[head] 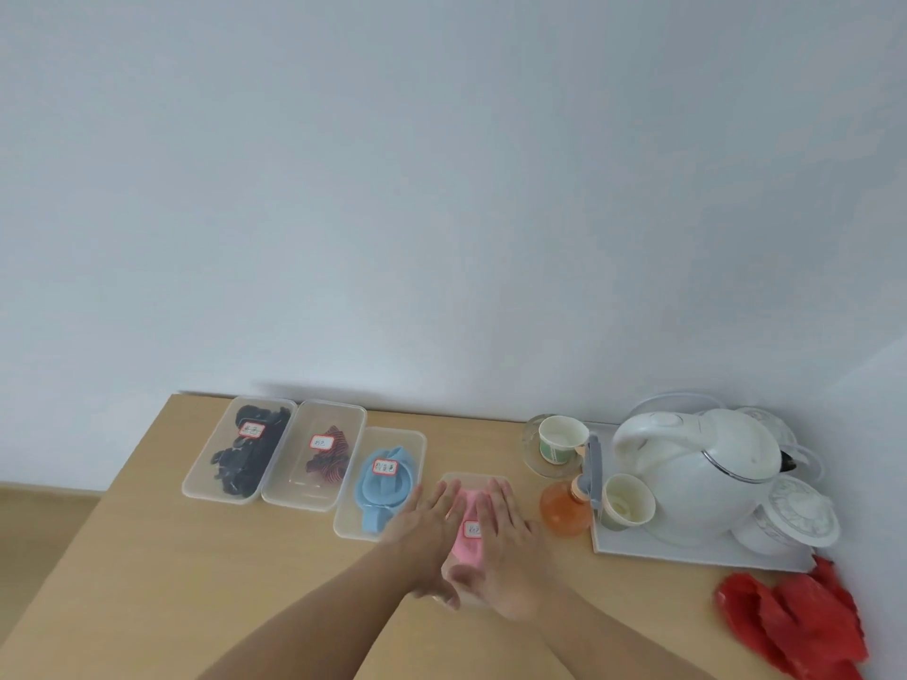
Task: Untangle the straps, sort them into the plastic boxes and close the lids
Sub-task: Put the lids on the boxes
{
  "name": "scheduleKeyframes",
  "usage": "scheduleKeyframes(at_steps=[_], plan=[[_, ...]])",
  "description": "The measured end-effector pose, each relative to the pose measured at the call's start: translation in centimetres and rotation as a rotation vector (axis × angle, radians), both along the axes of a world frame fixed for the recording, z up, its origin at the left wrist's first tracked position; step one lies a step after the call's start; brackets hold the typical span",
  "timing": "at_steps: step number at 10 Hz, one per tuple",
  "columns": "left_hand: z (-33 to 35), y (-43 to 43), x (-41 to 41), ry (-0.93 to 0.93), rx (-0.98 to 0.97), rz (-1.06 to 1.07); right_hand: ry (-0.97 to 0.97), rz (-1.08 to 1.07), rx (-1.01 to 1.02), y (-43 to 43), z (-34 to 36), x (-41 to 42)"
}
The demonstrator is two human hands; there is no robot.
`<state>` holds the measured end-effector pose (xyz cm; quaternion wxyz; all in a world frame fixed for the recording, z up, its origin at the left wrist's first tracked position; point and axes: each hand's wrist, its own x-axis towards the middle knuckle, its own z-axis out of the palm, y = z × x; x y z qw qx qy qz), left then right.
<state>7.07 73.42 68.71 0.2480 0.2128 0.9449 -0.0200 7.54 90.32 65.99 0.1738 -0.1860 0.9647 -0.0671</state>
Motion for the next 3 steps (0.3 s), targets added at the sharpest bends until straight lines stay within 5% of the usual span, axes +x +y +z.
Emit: scheduleKeyframes(at_steps=[3], plan=[[2.7, -1.0, 5.4, 0.195, 0.049, 0.172, 0.273, -0.004, -0.073, -1.9, 3.0, 1.2]])
